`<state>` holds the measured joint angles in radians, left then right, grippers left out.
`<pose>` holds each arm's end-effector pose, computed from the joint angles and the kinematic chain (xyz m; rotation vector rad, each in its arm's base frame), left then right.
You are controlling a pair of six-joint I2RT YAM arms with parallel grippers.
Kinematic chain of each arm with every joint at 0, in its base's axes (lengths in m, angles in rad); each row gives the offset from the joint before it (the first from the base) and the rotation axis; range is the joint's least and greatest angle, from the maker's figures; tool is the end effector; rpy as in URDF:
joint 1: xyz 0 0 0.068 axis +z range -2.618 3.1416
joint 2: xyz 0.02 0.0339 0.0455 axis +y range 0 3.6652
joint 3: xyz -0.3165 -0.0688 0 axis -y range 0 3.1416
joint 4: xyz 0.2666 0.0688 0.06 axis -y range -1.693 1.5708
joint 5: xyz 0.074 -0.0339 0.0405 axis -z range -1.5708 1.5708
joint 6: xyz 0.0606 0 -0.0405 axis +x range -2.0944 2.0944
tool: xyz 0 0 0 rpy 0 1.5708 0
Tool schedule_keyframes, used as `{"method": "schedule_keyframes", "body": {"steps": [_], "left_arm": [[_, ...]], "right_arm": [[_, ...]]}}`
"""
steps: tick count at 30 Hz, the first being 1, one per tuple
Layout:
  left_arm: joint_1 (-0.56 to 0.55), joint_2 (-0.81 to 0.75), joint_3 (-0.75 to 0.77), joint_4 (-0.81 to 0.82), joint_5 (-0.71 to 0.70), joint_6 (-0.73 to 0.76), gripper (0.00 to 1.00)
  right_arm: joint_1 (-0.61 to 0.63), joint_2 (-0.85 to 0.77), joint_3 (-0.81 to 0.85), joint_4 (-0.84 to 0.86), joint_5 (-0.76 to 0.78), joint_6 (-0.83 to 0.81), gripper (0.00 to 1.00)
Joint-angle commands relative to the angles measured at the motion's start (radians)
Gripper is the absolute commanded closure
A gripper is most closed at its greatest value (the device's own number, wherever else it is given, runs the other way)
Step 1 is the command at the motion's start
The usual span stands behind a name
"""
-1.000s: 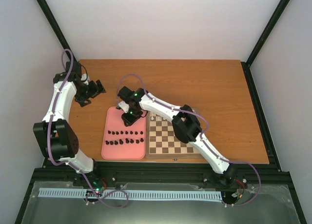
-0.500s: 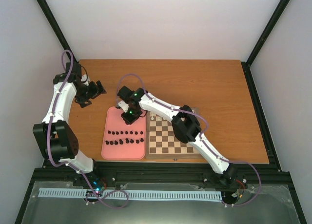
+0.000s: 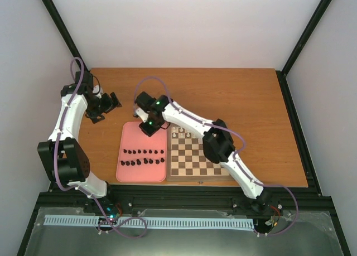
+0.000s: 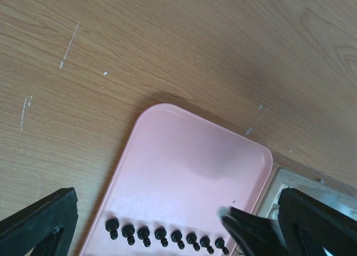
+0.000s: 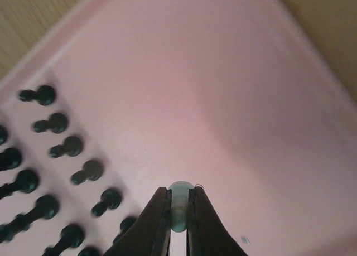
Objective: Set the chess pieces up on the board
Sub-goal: Pick up the chess piece from the storage box, then place the chess piece on the chessboard.
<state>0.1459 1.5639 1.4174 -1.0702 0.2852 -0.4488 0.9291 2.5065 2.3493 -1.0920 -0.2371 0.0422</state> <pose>0.3351 0.0320 0.3265 -0.7509 2.6957 -0.4726 0.3414 0.4808 0.1927 -1.3043 2.6144 0.5289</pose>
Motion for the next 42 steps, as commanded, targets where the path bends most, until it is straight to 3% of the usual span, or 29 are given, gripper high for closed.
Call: {"method": "schedule_keyframes", "body": {"steps": [1, 4, 9, 15, 24, 42], "left_arm": [[-0.001, -0.043, 0.009, 0.004, 0.008, -0.007, 0.0], [0.0, -0.044, 0.013, 0.003, 0.004, -0.005, 0.0], [0.0, -0.038, 0.019, 0.003, 0.004, -0.007, 0.0], [0.0, -0.023, 0.03, 0.004, 0.004, -0.006, 0.0], [0.0, 0.002, 0.04, 0.0, -0.002, -0.002, 0.0], [-0.001, 0.02, 0.055, -0.007, -0.012, 0.005, 0.0]], "right_arm": [[-0.036, -0.199, -0.028, -0.008, 0.054, 0.025, 0.96], [-0.076, -0.307, -0.131, -0.003, 0.075, 0.055, 0.97], [-0.156, -0.546, -0.438, 0.037, 0.174, 0.1, 0.97], [-0.347, -0.8, -0.8, 0.082, 0.208, 0.168, 0.96], [-0.563, -0.958, -1.115, 0.094, 0.225, 0.162, 0.96], [-0.587, -0.835, -1.131, 0.16, 0.184, 0.135, 0.96]]}}
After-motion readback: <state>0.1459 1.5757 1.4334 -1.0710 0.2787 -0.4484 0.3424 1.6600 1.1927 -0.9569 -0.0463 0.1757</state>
